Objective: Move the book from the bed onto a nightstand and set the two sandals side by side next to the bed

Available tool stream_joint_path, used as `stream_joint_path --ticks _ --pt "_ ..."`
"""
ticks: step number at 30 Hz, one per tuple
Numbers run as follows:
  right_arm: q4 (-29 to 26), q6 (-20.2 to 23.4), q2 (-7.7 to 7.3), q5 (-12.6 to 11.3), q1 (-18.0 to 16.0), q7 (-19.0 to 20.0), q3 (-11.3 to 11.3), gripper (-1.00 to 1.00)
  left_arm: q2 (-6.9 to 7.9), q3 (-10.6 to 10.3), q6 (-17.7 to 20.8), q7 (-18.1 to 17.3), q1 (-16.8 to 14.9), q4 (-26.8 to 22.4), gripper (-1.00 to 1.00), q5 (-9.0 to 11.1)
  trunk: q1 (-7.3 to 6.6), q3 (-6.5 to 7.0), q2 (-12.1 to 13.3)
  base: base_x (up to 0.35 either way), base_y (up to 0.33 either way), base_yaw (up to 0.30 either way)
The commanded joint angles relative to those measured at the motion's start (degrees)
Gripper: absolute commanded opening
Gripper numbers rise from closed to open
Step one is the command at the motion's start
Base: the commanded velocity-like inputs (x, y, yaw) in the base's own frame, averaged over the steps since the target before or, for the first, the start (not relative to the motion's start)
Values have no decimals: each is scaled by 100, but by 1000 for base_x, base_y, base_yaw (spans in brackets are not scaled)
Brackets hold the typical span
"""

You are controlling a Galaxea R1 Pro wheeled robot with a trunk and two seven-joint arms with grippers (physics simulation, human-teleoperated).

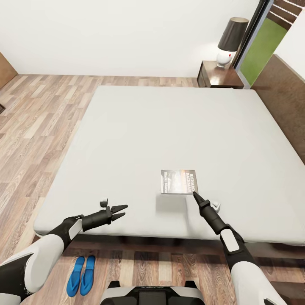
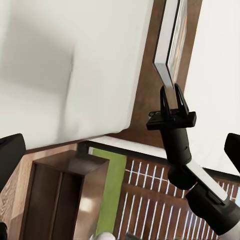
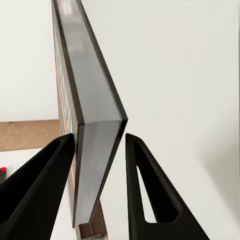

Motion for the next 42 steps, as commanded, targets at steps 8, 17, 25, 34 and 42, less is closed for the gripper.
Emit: stream_joint_path --ticks 8,17,25,34,42 --pt "-1 48 5 -16 -5 14 -29 -100 2 -12 60 -16 -1 0 100 22 2 58 -6 0 0 -153" --pt "-1 48 5 -16 -5 14 -29 -100 2 -12 60 -13 -1 0 100 22 2 131 -6 0 0 -146" --pt "-1 48 4 -16 -5 14 -29 -100 0 -12 52 -14 -1 0 100 22 2 197 -6 0 0 -147" --pt "-1 48 4 -16 -3 14 -29 -100 2 -12 52 -8 -1 0 100 22 2 271 -6 0 0 -147" --pt "-1 48 4 -16 -5 14 -29 -100 1 -12 52 -7 -1 0 100 22 2 311 -6 0 0 -81"
